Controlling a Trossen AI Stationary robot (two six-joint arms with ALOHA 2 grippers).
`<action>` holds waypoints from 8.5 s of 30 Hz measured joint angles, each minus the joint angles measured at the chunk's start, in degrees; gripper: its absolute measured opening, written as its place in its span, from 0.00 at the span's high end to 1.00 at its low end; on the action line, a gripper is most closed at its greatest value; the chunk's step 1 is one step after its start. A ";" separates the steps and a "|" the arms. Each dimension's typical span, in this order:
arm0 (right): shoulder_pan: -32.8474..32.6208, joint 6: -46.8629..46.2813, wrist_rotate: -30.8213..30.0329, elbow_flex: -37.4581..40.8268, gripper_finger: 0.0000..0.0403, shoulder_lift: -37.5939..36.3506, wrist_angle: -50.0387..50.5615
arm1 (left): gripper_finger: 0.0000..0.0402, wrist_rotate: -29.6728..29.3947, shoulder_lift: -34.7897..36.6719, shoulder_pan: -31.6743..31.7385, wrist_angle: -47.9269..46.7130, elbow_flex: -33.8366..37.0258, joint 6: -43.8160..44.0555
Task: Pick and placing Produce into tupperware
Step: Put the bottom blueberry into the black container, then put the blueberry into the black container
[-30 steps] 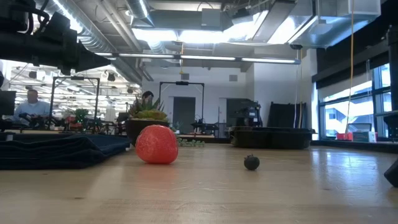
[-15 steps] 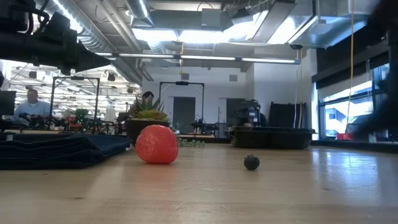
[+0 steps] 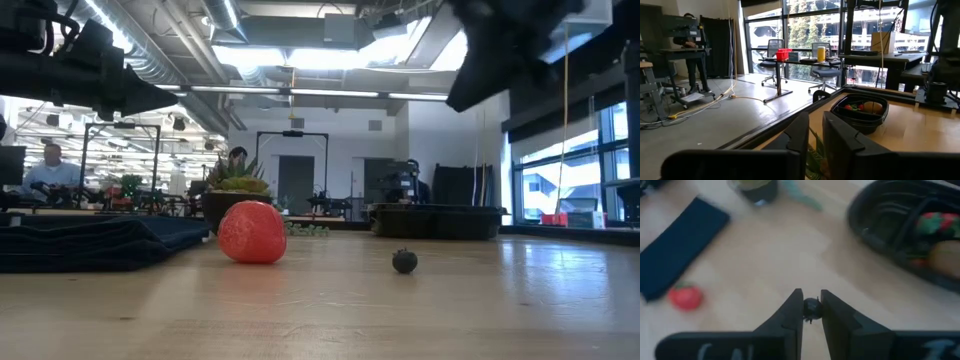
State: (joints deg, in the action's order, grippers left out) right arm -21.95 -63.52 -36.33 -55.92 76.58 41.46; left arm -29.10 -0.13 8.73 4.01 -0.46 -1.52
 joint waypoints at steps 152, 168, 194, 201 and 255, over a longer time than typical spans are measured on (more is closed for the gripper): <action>-11.69 23.23 5.24 -13.15 0.28 41.13 -25.64 | 0.96 0.46 -0.02 0.00 -0.09 0.00 0.05; -10.00 23.26 10.83 -13.25 0.49 41.03 -25.73 | 0.93 0.46 -0.02 0.00 -0.09 0.00 0.04; -9.67 24.78 9.16 -13.14 0.86 40.99 -25.45 | 0.86 0.46 -0.02 -0.02 -0.09 0.02 0.02; -7.88 25.12 7.93 -12.79 0.87 39.29 -22.90 | 0.89 0.46 -0.02 0.00 -0.09 0.01 0.02; 52.33 35.34 27.12 -13.05 0.78 28.42 7.98 | 0.86 0.94 -0.02 -0.01 -0.09 0.00 0.02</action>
State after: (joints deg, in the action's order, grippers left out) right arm 30.39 -28.18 -9.21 -68.97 105.00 49.44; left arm -28.16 -0.14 8.72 3.92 -0.47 -1.50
